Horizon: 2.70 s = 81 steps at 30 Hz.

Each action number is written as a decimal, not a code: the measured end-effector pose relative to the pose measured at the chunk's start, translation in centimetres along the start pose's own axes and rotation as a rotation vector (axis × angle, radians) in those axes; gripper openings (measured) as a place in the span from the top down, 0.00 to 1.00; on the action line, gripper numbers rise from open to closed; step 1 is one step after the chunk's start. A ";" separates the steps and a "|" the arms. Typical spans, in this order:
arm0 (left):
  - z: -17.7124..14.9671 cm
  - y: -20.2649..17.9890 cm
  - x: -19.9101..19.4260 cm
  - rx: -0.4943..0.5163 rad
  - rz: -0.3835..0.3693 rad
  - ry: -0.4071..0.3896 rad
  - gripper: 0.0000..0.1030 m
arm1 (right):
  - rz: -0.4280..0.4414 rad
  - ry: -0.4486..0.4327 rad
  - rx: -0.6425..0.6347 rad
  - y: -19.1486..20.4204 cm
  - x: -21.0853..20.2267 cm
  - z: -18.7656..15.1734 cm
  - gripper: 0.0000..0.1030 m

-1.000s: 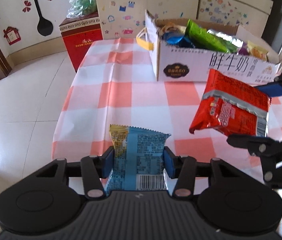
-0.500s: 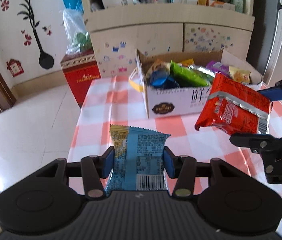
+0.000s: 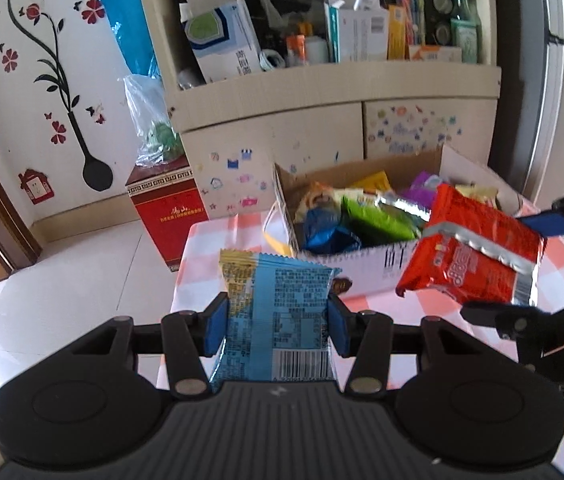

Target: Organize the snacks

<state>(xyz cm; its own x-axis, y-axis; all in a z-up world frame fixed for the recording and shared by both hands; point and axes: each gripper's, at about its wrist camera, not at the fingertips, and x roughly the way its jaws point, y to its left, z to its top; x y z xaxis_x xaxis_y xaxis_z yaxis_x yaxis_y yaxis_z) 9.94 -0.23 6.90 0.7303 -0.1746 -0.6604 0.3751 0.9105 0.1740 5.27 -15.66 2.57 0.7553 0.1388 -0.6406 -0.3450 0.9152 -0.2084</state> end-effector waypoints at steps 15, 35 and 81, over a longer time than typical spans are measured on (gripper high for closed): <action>4.5 -1.2 2.8 -0.048 -0.016 -0.102 0.52 | -0.143 -0.080 0.136 -4.8 0.0 1.4 0.27; 8.8 -3.2 8.6 -0.075 -0.039 -0.111 0.52 | -0.203 -0.094 0.266 -9.0 3.2 3.0 0.27; 8.0 -4.5 7.0 -0.004 0.008 0.087 0.05 | -0.351 0.165 0.389 -9.9 3.4 2.0 0.00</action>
<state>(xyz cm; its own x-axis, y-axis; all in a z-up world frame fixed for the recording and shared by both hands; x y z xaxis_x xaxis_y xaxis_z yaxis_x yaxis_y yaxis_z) 17.92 -8.58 7.27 0.6808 -0.1342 -0.7200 0.3670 0.9133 0.1768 12.33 -23.54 3.92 0.6794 -0.2325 -0.6960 0.1671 0.9726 -0.1619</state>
